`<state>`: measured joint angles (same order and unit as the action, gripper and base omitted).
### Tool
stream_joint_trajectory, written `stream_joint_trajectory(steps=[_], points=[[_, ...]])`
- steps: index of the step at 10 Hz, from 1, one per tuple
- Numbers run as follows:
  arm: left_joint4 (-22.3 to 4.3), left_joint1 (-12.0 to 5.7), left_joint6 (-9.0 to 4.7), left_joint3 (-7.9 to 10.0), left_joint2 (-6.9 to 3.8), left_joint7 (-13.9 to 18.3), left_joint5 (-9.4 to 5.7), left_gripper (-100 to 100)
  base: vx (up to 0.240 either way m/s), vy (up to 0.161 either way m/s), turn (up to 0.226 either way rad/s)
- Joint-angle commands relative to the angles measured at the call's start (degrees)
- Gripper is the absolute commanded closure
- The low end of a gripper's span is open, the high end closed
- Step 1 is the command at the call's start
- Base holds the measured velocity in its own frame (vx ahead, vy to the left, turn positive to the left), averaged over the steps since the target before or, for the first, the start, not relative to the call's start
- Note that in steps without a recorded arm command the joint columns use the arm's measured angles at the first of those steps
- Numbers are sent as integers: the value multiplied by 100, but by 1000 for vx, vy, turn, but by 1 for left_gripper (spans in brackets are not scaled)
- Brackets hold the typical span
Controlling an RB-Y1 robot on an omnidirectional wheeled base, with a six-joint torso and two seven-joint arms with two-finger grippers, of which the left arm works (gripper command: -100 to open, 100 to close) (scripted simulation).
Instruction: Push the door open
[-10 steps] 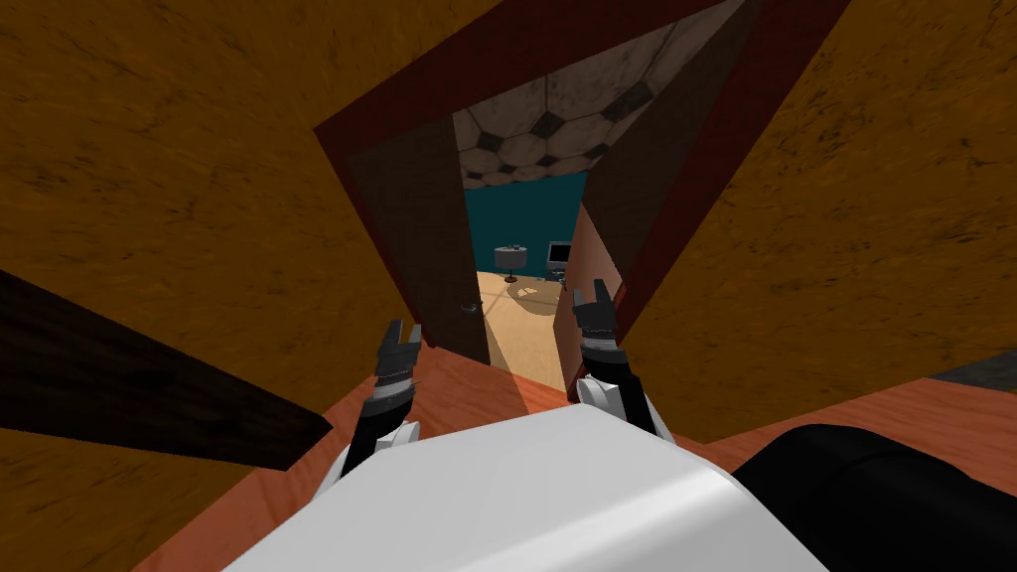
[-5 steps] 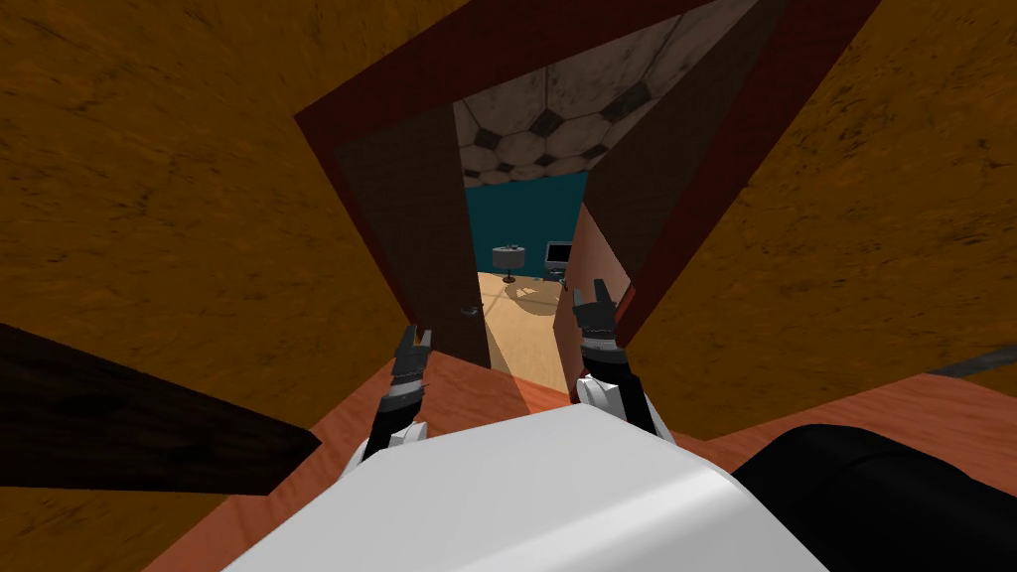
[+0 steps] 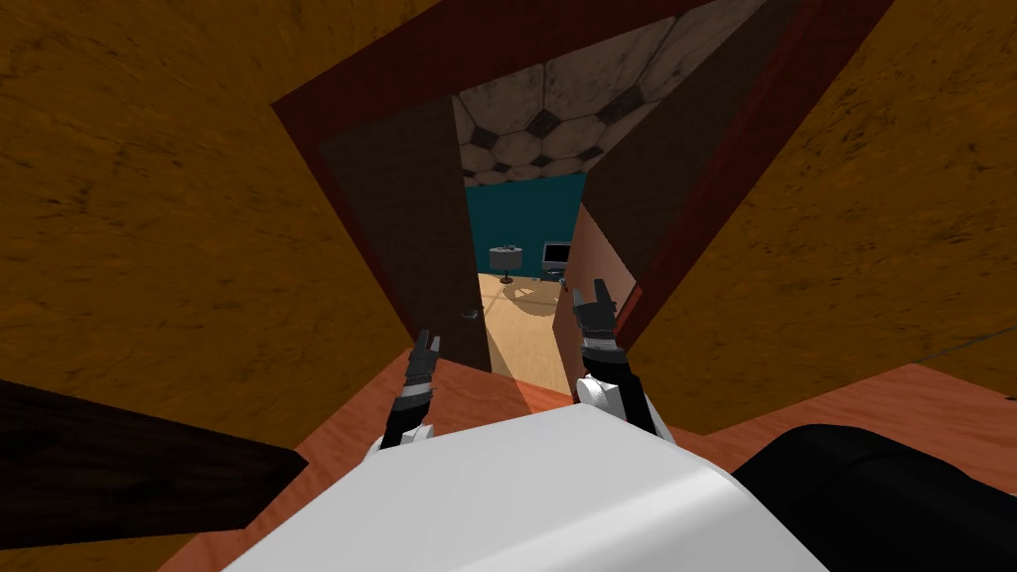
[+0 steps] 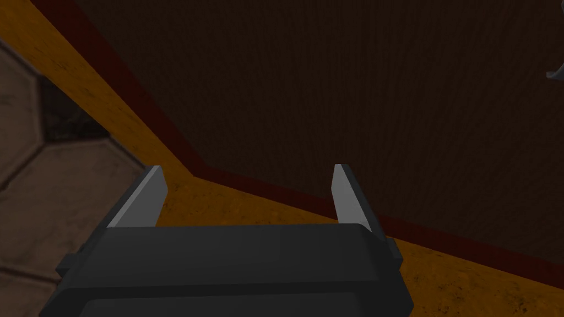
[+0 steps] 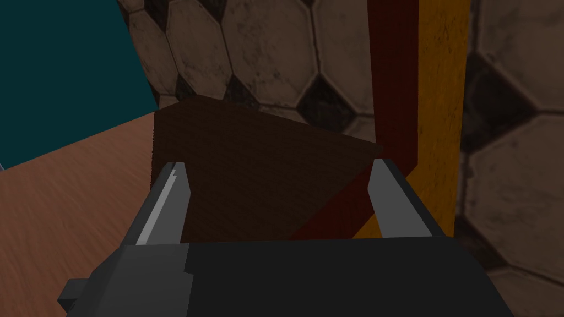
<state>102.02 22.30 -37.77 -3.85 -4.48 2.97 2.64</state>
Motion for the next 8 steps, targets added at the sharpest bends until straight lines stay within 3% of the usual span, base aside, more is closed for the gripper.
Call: stream_joint_trajectory(steps=[1, 3, 8], points=[[-286, -84, -17, -74, 1, 2, 9, -100, 69, 83, -97], [-510, -143, -39, -116, -4, 8, 11, -100, 71, 80, -61], [-1536, -436, -147, -324, -18, 40, 21, -100, 69, 85, -88]])
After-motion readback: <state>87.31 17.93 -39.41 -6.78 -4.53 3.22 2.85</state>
